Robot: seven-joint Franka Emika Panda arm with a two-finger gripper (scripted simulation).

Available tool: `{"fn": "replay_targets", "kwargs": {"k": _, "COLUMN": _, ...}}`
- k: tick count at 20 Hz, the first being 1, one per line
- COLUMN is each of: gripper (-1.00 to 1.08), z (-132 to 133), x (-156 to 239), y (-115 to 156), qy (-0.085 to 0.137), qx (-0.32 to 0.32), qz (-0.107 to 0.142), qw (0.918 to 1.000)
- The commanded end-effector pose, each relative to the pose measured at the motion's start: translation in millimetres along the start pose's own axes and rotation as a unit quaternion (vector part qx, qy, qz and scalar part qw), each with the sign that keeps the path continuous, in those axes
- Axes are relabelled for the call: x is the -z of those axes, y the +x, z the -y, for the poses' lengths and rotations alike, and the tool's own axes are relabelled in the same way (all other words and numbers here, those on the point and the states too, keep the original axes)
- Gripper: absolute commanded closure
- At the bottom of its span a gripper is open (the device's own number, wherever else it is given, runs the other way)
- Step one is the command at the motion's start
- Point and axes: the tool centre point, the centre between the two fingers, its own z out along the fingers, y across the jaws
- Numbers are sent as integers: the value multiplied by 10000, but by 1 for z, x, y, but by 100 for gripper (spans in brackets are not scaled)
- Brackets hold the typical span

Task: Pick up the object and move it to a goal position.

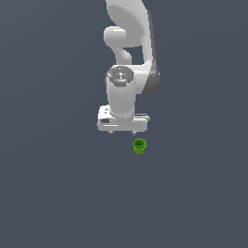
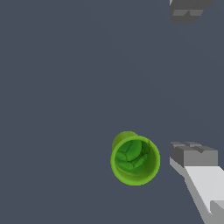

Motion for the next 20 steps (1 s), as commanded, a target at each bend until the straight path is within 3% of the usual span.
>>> {"fn": "replay_targets", "kwargs": {"k": 1, "gripper": -92, "z": 2, "x": -1, "y": 0, "qy": 0, "qx": -61, "qz": -3, "qw": 10000}}
{"fn": "replay_targets", "kwargs": {"k": 12, "gripper": -92, "z": 21, "x": -12, "y": 5, "qy": -1, "qx": -758, "qz": -51, "qw": 9971}}
{"fn": "replay_targets", "kwargs": {"k": 20, "gripper": -92, "z": 45, "x": -25, "y": 10, "qy": 5, "qx": -1596, "qz": -111, "qw": 9871}}
